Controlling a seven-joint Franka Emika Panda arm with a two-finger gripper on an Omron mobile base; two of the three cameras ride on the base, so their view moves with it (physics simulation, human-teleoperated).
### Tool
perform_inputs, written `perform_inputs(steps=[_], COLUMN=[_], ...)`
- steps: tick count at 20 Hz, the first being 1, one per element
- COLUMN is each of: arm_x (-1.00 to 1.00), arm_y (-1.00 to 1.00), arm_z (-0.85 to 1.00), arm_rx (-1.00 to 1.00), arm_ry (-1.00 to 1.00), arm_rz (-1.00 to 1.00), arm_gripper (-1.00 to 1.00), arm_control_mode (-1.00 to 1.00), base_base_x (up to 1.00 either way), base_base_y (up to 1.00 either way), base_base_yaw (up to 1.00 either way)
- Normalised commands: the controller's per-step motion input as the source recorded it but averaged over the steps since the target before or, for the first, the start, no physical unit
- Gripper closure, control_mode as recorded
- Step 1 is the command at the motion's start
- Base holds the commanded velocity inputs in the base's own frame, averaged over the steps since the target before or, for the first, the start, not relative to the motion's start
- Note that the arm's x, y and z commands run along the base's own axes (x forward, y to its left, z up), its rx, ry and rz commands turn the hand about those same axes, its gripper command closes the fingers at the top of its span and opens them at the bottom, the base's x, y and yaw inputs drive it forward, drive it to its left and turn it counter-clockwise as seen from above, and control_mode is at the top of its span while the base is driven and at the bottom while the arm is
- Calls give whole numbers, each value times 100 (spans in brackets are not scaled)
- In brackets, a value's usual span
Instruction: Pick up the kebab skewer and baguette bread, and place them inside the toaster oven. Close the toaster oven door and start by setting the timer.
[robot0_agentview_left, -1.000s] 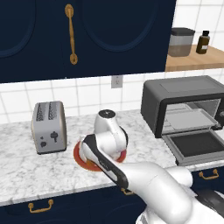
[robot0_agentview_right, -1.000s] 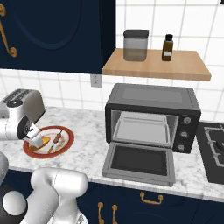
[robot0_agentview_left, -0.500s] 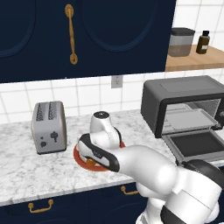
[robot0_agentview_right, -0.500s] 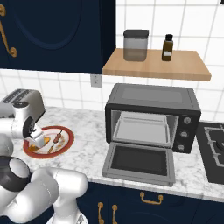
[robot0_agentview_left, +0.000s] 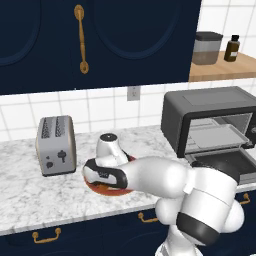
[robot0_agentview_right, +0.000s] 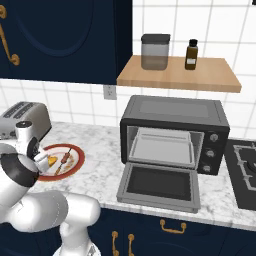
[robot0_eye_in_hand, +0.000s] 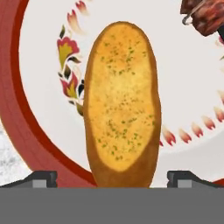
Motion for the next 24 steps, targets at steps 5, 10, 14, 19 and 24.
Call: perform_inputs(steps=[5, 10, 14, 19, 24], arm_x=[9, 6, 0, 0, -2], arm_y=[9, -1, -2, -13, -21], arm_z=[-26, -10, -5, -20, 14], arm_rx=[0, 0, 0, 0, 0], arm_ry=[0, 0, 0, 5, 1], arm_rz=[-6, -4, -3, -1, 0], arm_gripper=[-100, -100, 100, 100, 100], arm_control_mode=[-100, -100, -100, -100, -100], base_base_x=[0, 0, 0, 0, 0], base_base_y=[0, 0, 0, 0, 0], base_base_yaw=[0, 0, 0, 0, 0])
